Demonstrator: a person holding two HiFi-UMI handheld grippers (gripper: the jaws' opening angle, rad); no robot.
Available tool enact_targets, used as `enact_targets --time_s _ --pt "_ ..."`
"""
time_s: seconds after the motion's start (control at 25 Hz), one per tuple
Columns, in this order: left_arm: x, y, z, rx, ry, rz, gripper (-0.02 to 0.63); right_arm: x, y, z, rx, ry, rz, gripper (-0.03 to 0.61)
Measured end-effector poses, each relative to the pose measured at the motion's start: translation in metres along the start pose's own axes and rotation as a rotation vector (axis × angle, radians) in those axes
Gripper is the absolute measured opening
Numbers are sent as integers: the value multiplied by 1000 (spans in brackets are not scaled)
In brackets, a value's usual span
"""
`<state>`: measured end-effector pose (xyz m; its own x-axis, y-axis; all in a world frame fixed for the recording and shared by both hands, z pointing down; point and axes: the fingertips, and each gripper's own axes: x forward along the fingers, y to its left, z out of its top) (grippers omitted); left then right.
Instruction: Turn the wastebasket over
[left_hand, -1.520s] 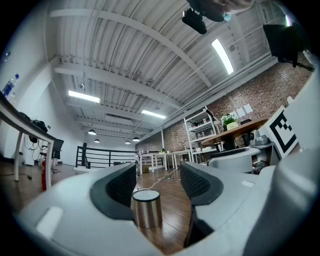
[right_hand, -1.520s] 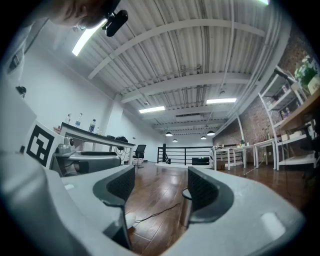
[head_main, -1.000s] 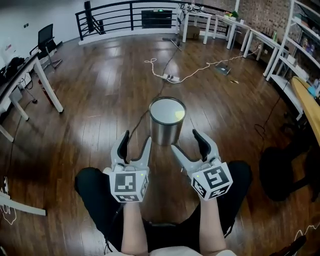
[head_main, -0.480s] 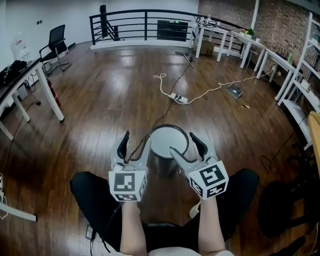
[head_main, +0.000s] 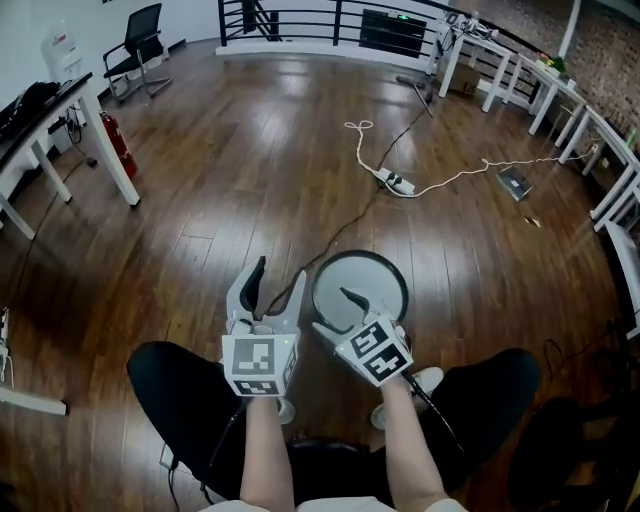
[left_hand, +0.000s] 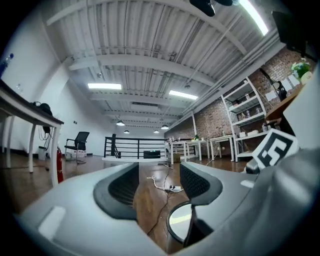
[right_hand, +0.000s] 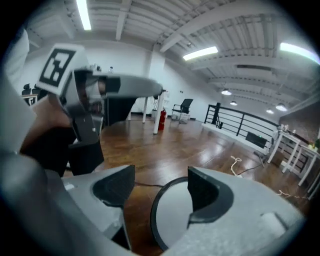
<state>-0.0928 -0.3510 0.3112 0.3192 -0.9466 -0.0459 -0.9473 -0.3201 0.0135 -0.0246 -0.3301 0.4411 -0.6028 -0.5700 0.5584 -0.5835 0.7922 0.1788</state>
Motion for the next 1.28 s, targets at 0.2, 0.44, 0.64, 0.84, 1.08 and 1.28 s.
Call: enact_targets --time_s 0.2,0.44,0.64,0.84,1.08,1.28 --pt "24 22 -38 -57 40 63 279 72 10 -49 -39 174 63 245" --pt "32 30 -81 -65 127 89 279 109 8 -83 -78 274 21 222" --pt "35 36 -100 -69 183 110 278 115 5 -83 -114 263 -43 154" --pt "36 31 -104 -88 188 102 273 111 4 -80 -5 232 -54 113" --pt "29 33 -103 -102 169 102 273 87 -25 -74 63 162 -87 77" --pt "26 35 -103 -106 168 112 273 61 -59 -55 190 23 -79 72"
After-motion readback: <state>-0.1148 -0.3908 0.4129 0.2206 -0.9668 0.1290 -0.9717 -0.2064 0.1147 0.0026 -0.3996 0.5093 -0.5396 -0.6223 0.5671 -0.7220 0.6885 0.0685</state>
